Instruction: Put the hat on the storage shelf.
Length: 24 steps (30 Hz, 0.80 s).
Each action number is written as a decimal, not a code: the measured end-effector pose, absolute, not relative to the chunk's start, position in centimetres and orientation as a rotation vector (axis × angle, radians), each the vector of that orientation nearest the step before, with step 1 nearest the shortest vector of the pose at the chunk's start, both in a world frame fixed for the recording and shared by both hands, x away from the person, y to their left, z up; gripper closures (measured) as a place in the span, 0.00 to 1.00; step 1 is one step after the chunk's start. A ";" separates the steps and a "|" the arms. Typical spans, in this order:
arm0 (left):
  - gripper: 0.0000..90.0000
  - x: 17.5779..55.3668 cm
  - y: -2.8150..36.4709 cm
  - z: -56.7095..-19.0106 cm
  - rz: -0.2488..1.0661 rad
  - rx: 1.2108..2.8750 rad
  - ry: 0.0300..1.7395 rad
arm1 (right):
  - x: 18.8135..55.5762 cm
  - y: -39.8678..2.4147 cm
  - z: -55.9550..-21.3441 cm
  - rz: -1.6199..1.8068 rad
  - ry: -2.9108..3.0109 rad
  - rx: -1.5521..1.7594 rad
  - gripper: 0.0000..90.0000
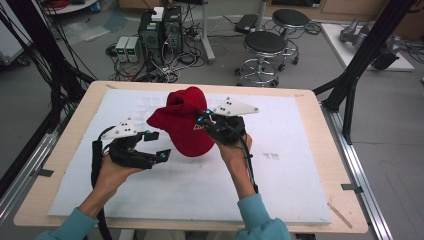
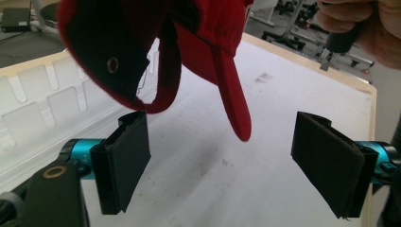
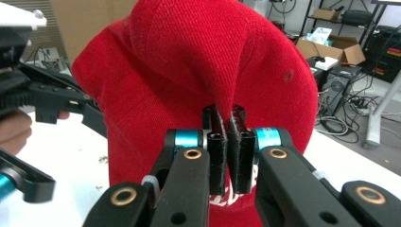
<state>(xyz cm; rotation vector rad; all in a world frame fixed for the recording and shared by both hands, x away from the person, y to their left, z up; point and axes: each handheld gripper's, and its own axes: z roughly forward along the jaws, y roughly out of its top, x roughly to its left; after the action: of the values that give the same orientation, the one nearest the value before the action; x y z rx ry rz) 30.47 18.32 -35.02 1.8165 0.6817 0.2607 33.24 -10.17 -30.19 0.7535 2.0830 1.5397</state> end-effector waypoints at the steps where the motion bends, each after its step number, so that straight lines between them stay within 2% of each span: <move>1: 0.24 30.5 18.0 -35.1 0.258 1.809 0.680 | 33.3 -10.2 -30.2 1.542 2.082 0.750 0.97; 3: 0.28 30.5 17.4 -35.2 0.266 1.796 0.677 | 33.2 -10.2 -30.1 1.539 2.079 0.751 0.97; 14: 0.34 30.6 15.5 -35.7 0.255 1.784 0.671 | 33.2 -10.3 -30.1 1.553 2.070 0.768 0.97; 21: 0.50 31.0 15.3 -36.0 0.241 1.779 0.663 | 33.1 -10.3 -30.0 1.576 2.065 0.765 0.97; 23: 0.58 31.0 15.3 -36.0 0.241 1.772 0.663 | 33.0 -10.2 -30.0 1.577 2.067 0.760 0.97; 24: 0.58 31.0 15.3 -36.0 0.244 1.768 0.662 | 33.0 -10.2 -30.0 1.577 2.067 0.760 0.97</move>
<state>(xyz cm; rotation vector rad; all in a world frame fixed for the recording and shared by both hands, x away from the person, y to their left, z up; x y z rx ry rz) 31.01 15.26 -35.98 1.7684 0.6615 0.2437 33.05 -10.24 -29.99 0.7598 2.0668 1.5770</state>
